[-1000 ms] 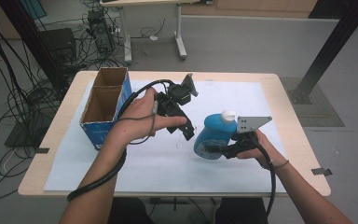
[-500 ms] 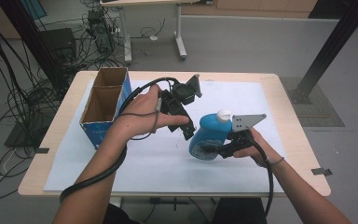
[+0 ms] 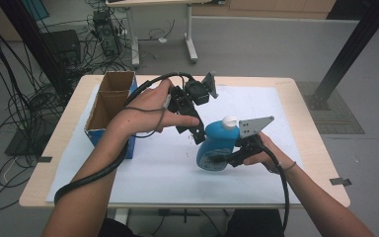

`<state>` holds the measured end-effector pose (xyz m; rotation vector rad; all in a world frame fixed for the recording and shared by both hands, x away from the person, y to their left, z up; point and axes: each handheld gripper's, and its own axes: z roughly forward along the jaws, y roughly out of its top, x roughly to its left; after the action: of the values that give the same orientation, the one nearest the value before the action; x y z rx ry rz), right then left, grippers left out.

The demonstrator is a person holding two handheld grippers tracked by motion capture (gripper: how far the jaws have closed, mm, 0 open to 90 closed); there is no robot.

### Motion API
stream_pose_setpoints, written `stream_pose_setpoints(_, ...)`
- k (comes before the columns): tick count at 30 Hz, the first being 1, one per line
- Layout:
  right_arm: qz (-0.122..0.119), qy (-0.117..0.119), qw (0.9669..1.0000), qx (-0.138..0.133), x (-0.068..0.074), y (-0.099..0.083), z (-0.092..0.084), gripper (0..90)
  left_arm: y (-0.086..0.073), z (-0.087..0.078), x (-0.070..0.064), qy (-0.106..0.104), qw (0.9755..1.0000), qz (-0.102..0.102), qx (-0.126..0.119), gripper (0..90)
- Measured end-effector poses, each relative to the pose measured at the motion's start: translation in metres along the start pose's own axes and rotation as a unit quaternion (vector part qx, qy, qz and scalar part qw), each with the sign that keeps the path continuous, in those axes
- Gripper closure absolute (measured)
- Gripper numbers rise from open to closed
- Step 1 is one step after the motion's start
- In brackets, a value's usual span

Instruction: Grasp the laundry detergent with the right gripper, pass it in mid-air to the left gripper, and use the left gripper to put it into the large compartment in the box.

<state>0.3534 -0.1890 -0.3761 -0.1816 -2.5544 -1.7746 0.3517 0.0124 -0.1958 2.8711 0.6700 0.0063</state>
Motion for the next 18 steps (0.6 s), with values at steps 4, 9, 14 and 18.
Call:
stream_pose_setpoints(4, -0.003, 0.002, 1.0000, 0.004, -0.001, 0.002, 0.002, 41.8, 0.002, -0.001, -0.001, 0.001, 1.0000, 0.008, 0.005, 9.9)
stream_pose_setpoints(9, -0.009, 0.009, 0.9999, 0.008, -0.001, 0.007, 0.006, 41.8, 0.006, -0.004, -0.005, 0.002, 0.9997, 0.025, 0.008, 9.9)
stream_pose_setpoints(14, -0.012, 0.014, 0.9997, 0.014, 0.000, 0.009, 0.010, 41.8, 0.008, -0.005, -0.009, -0.001, 0.9991, 0.041, 0.009, 9.8)
stream_pose_setpoints(18, -0.014, 0.018, 0.9996, 0.017, 0.000, 0.010, 0.012, 41.8, 0.010, -0.004, -0.012, 0.001, 0.9986, 0.051, 0.016, 9.8)
